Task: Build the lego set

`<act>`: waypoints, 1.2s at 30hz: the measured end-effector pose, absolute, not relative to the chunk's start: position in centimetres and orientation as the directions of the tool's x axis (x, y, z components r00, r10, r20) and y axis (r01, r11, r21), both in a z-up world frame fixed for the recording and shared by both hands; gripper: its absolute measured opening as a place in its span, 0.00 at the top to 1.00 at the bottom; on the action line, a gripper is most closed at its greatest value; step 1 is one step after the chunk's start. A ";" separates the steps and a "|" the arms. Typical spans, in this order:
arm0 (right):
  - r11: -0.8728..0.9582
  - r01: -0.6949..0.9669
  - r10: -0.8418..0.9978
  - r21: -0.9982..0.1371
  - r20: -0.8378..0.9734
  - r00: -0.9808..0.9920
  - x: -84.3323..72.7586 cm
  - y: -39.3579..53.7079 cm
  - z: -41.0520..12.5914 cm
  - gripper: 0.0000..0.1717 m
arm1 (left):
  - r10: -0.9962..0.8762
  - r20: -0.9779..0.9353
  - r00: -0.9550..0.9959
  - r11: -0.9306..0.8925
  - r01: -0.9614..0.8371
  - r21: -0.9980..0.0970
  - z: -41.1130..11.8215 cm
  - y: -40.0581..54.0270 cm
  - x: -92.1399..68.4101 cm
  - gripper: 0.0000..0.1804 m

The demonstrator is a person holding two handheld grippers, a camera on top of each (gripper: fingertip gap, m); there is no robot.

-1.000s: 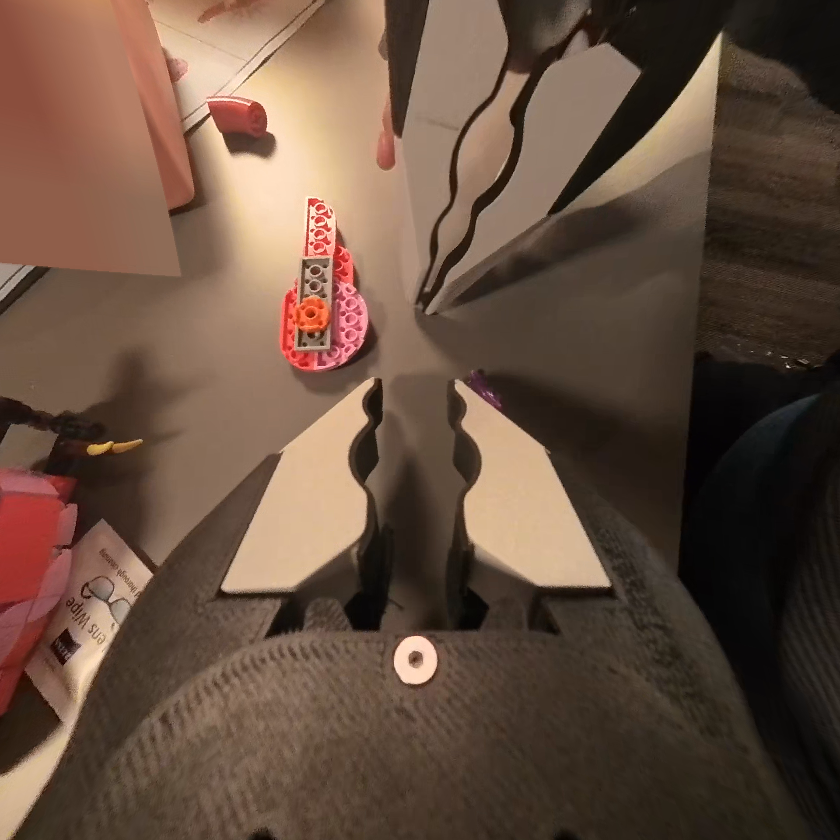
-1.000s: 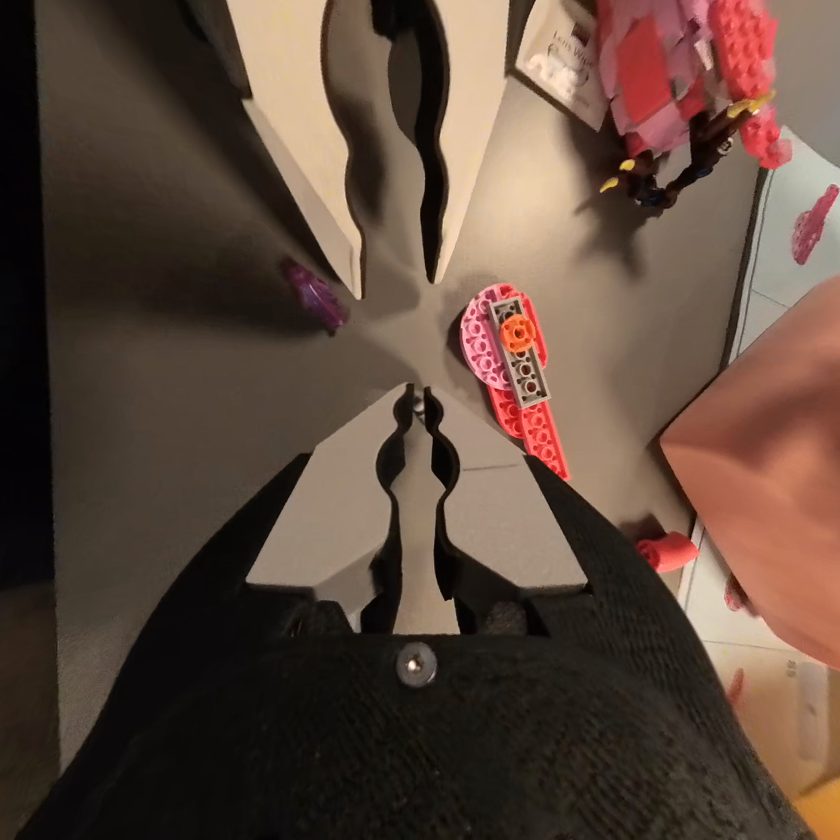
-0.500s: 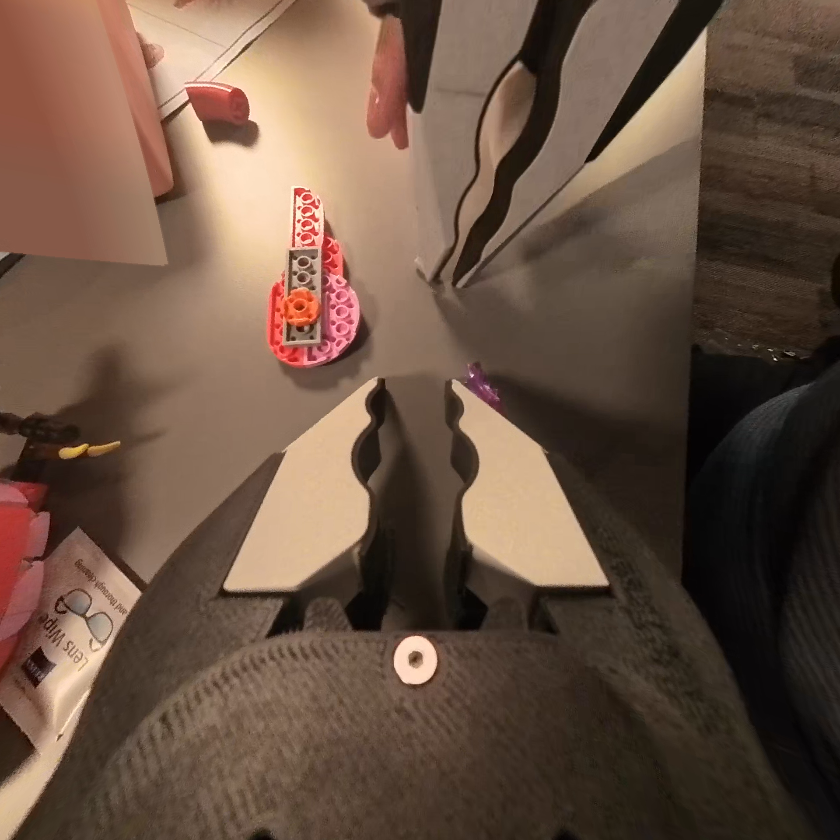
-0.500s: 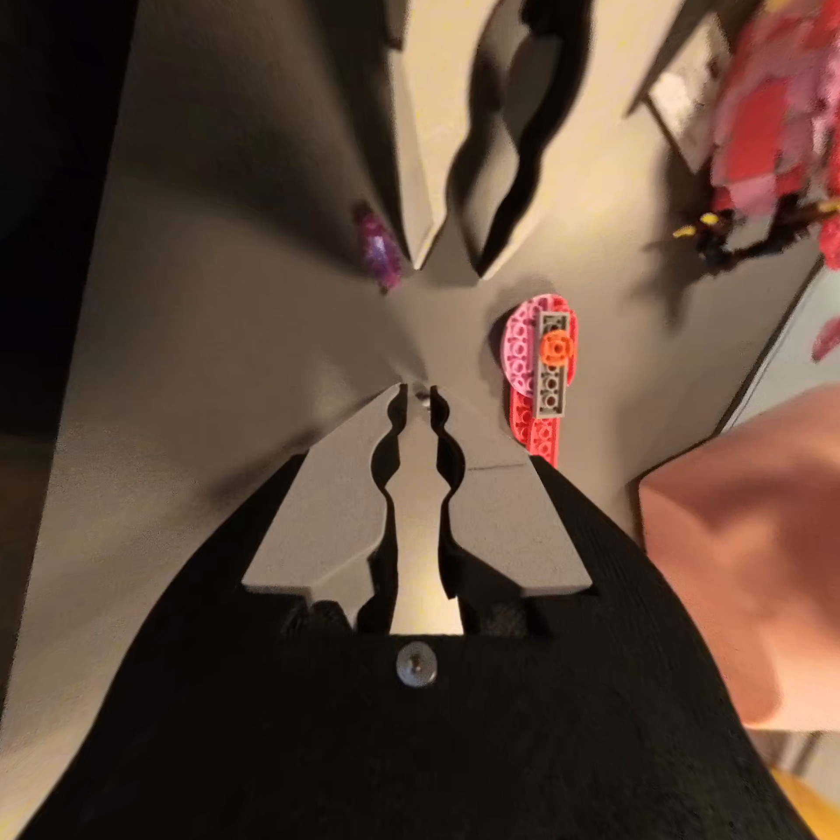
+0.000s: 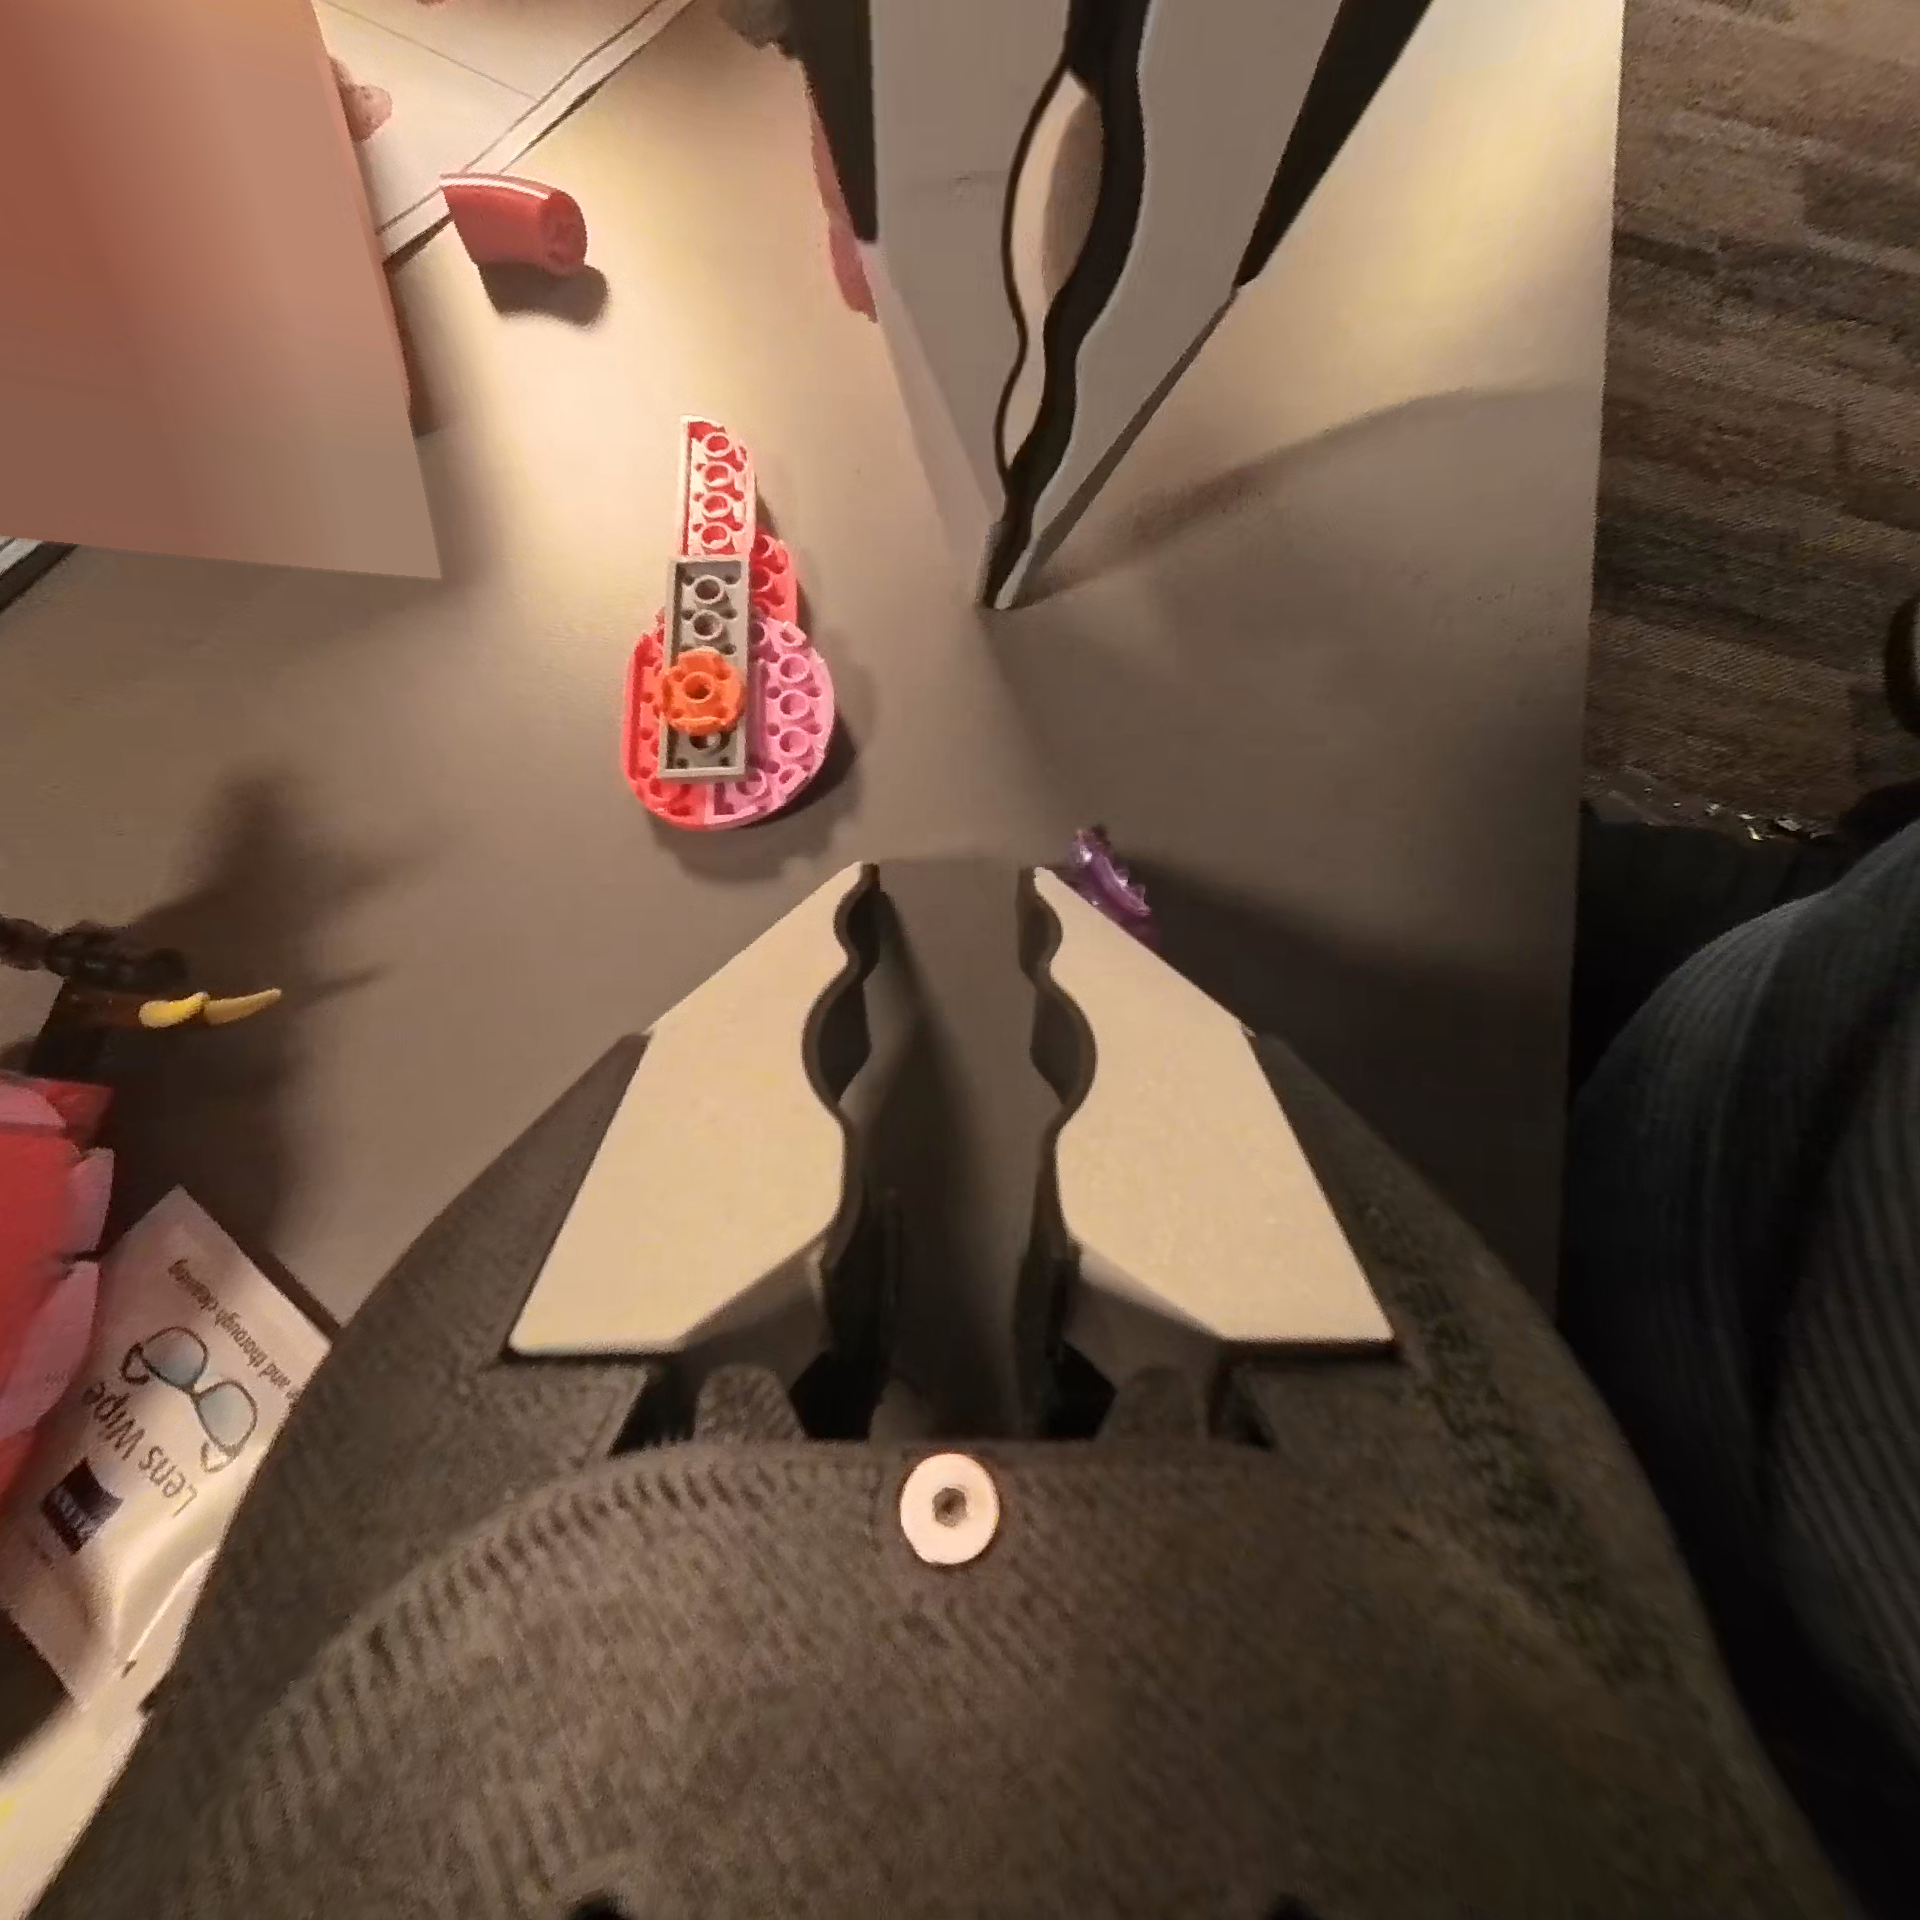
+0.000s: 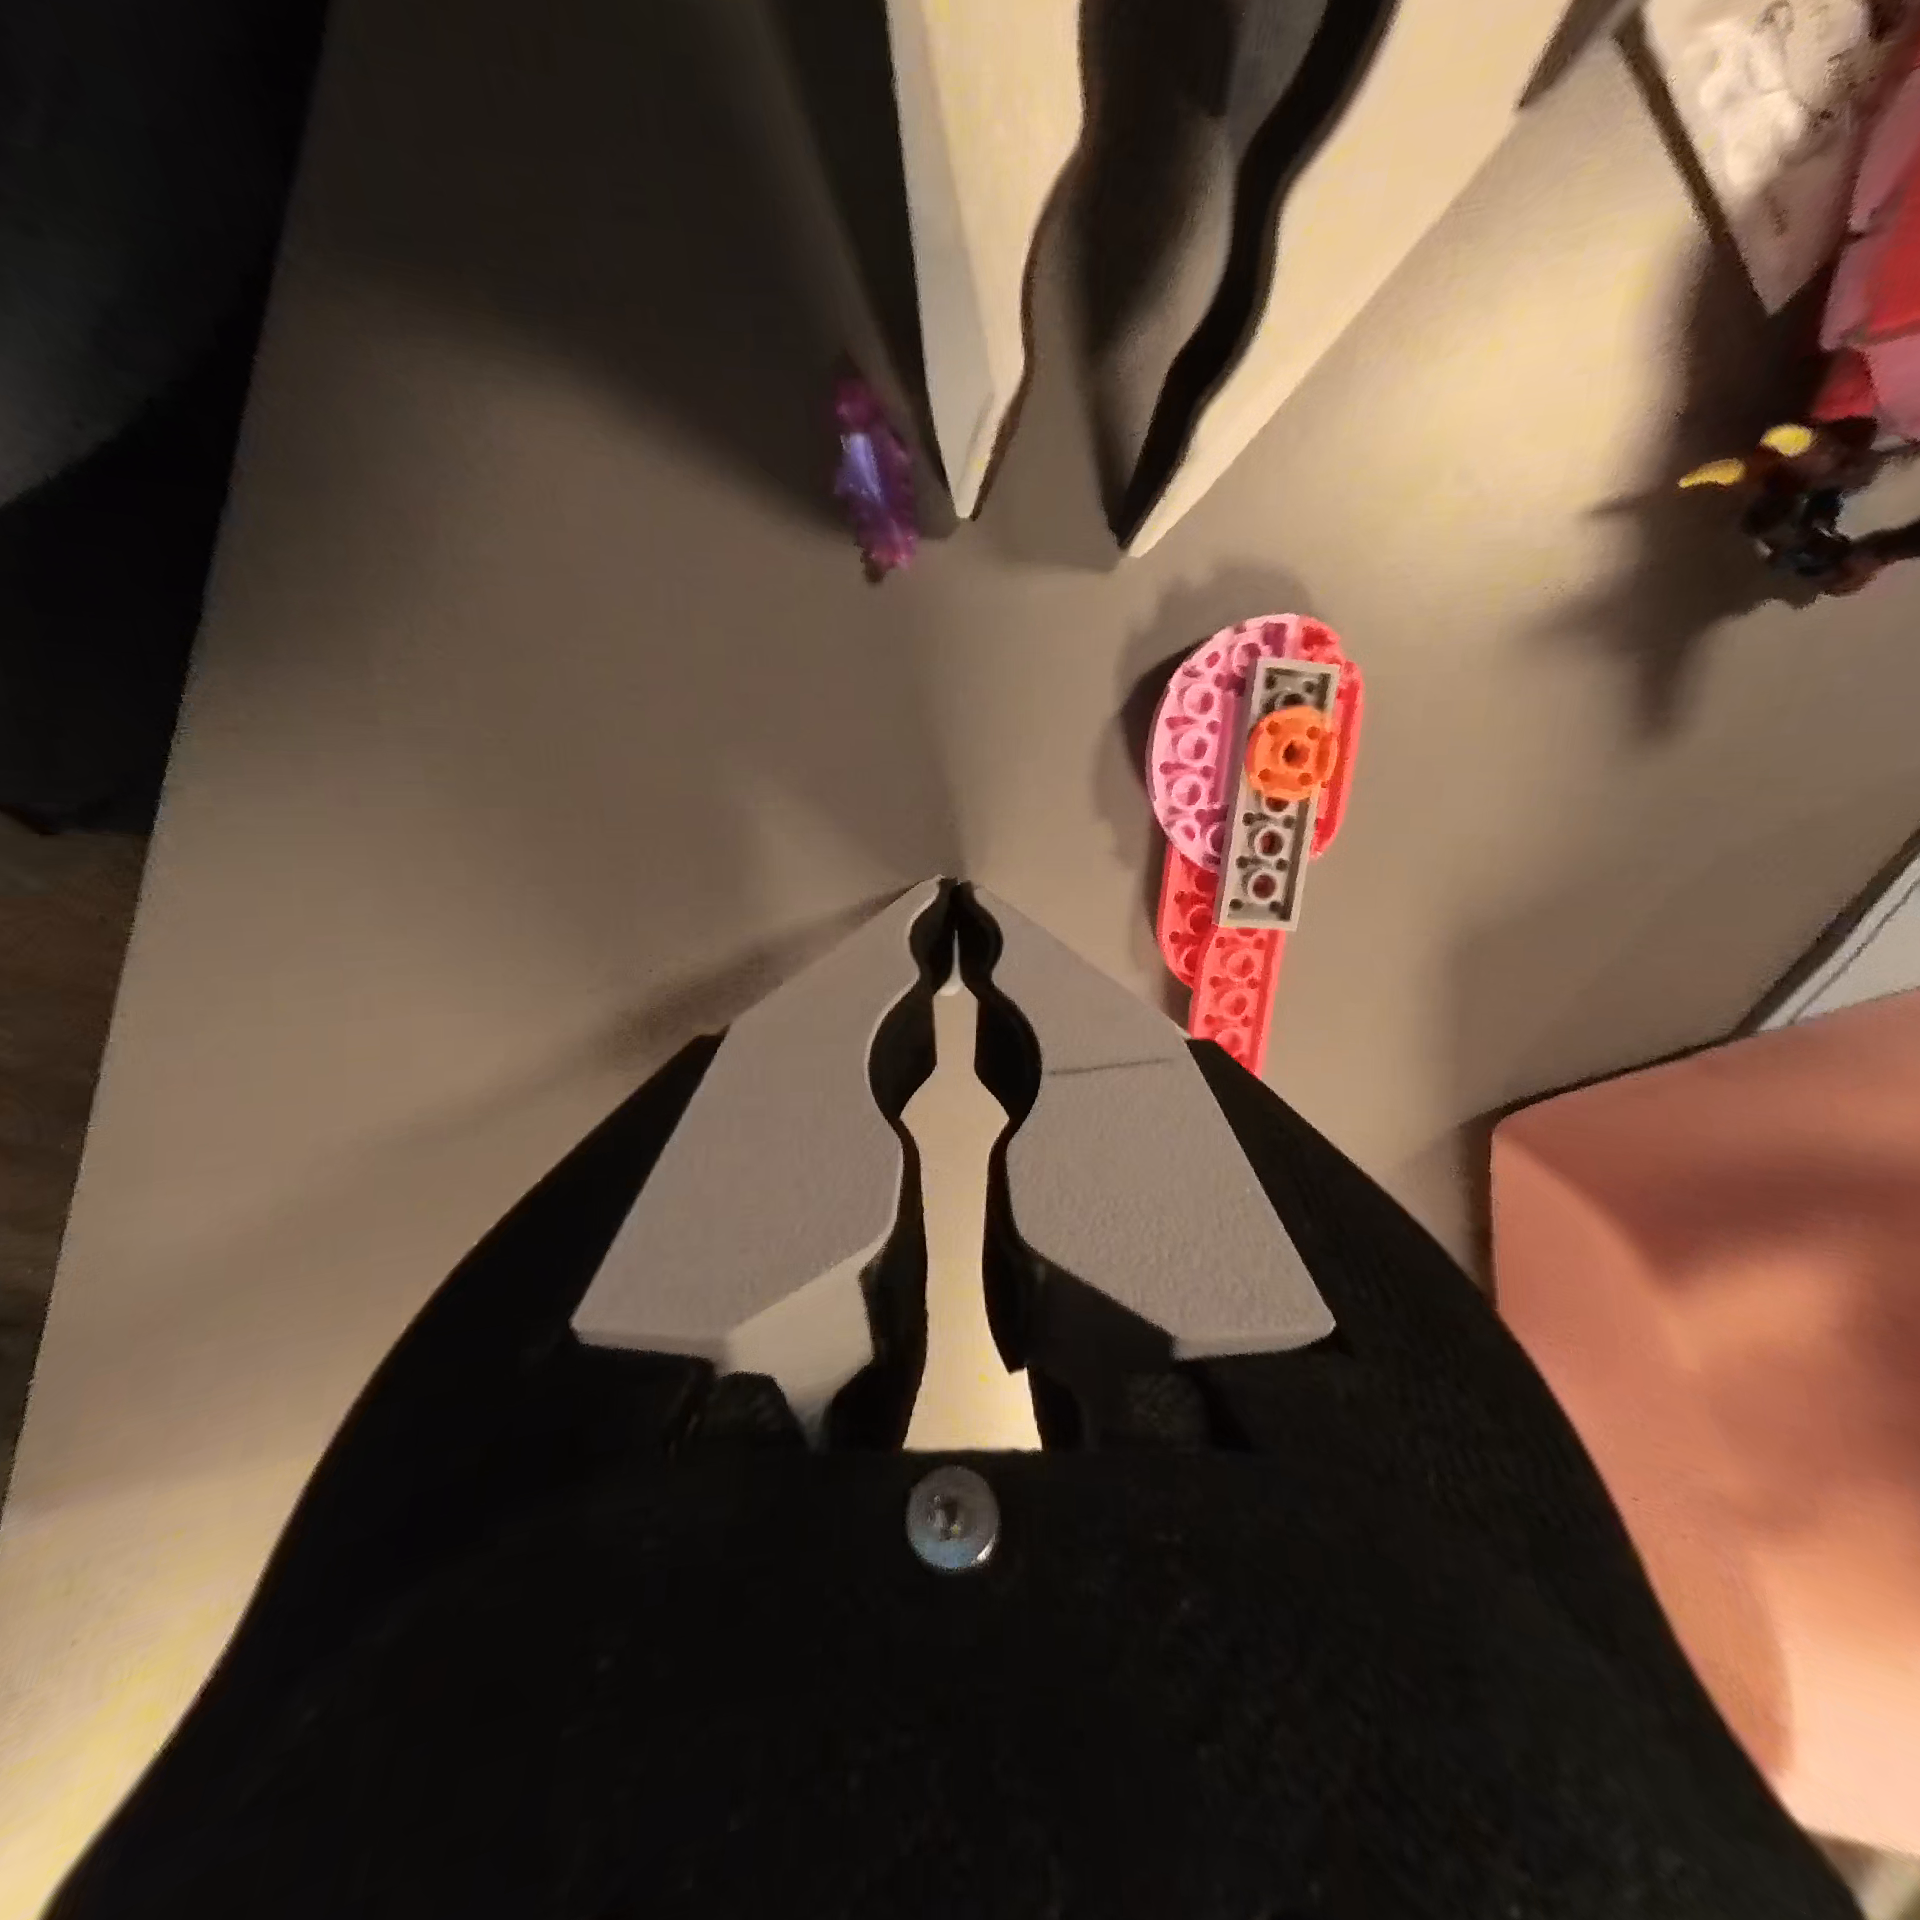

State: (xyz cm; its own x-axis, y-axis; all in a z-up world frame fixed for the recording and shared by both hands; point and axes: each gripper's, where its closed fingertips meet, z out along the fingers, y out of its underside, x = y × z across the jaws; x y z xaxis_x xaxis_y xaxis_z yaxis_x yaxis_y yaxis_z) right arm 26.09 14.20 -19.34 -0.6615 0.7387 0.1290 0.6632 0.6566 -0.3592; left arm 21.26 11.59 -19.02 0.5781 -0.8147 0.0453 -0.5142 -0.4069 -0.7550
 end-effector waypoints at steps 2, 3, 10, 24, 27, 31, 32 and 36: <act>0.567 0.662 0.794 -0.490 0.111 -0.598 25.4 14.0 -18.8 1.00 | -0.807 0.023 0.591 -0.395 -0.510 -0.764 -18.8 11.9 21.2 0.85; 0.499 0.647 0.828 -0.576 0.097 -0.553 24.9 13.9 -18.2 1.00 | -0.798 0.007 0.603 -0.379 -0.493 -0.783 -18.4 12.2 21.3 0.86; -0.164 0.293 0.931 -0.942 -0.246 -0.270 22.0 14.4 -11.4 1.00 | -0.727 0.034 0.686 -0.253 -0.222 -0.942 -13.0 14.4 23.6 0.80; 0.480 0.754 0.854 -0.448 0.044 -0.518 29.2 13.1 -18.1 0.90 | -0.737 0.022 0.675 -0.293 -0.291 -0.911 -14.7 13.9 23.4 0.82; 0.519 0.761 0.833 -0.389 0.031 -0.552 29.5 13.1 -19.0 0.92 | -0.763 0.013 0.646 -0.293 -0.328 -0.898 -15.1 13.2 23.9 0.82; 0.510 0.760 0.837 -0.402 0.028 -0.547 29.4 12.9 -19.5 0.99 | -0.806 0.014 0.592 -0.292 -0.377 -0.879 -15.7 12.1 25.0 0.82; 0.517 0.751 0.836 -0.410 0.056 -0.545 29.2 13.1 -19.4 0.99 | -0.812 0.016 0.583 -0.295 -0.385 -0.874 -15.8 12.0 25.3 0.83; 0.628 0.625 0.777 -0.464 0.318 -0.544 27.1 13.7 -17.6 0.99 | -0.793 0.063 0.606 -0.325 -0.333 -0.885 -15.3 12.5 26.1 0.85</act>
State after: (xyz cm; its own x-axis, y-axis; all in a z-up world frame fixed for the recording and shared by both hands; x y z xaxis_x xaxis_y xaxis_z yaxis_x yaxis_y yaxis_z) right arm 27.14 13.71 -17.61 -0.5435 0.7768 0.3181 0.6253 0.6275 -0.4639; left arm 26.07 12.46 -15.33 0.6056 -0.7932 0.0634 -0.3330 -0.3250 -0.8851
